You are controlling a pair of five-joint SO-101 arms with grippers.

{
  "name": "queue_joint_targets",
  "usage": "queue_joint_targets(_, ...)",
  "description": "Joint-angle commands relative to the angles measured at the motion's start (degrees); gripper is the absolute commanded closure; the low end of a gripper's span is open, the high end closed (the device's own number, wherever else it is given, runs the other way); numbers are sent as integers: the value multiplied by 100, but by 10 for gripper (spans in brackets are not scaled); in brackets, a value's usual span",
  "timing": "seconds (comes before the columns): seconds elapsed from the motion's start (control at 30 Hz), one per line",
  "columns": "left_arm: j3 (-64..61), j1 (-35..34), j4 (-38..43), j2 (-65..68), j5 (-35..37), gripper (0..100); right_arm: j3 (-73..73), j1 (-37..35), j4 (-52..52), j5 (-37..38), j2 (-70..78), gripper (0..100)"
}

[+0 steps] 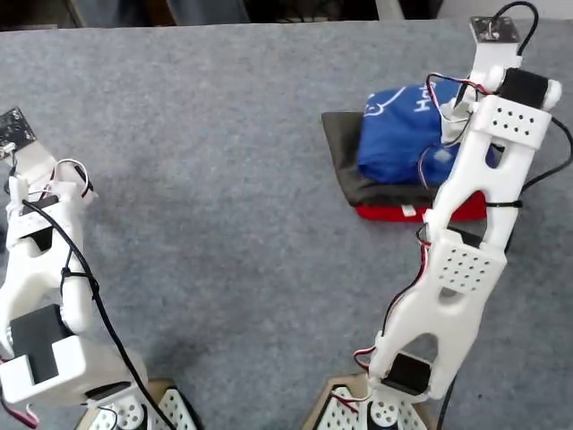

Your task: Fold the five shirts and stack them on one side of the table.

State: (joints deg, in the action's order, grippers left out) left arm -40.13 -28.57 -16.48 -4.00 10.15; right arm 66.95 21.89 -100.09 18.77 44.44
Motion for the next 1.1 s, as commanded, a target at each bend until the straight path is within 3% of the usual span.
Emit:
queue_joint_targets(0.0,22,75,88,-273,0,967,611,97,-35,-123,-330,618)
queue_joint_targets(0.13,22,75,88,-273,0,967,1244,-158,-35,-404,-523,750)
queue_joint_targets(0.27,-66,75,105,-273,0,967,1332,-651,246,-703,-505,992)
queue_joint_targets(0.37,-119,66,97,-281,-9,967,963,-607,905,-730,-242,938)
queue_joint_targets(0.7,-84,75,114,-281,-9,967,620,53,1873,-686,1341,983)
queue_joint_targets(0.83,-75,75,114,-281,-9,967,1024,-105,1582,-677,1525,983)
queue_joint_targets(1.07,-75,75,123,-281,-9,967,2958,-765,18,-677,1033,981)
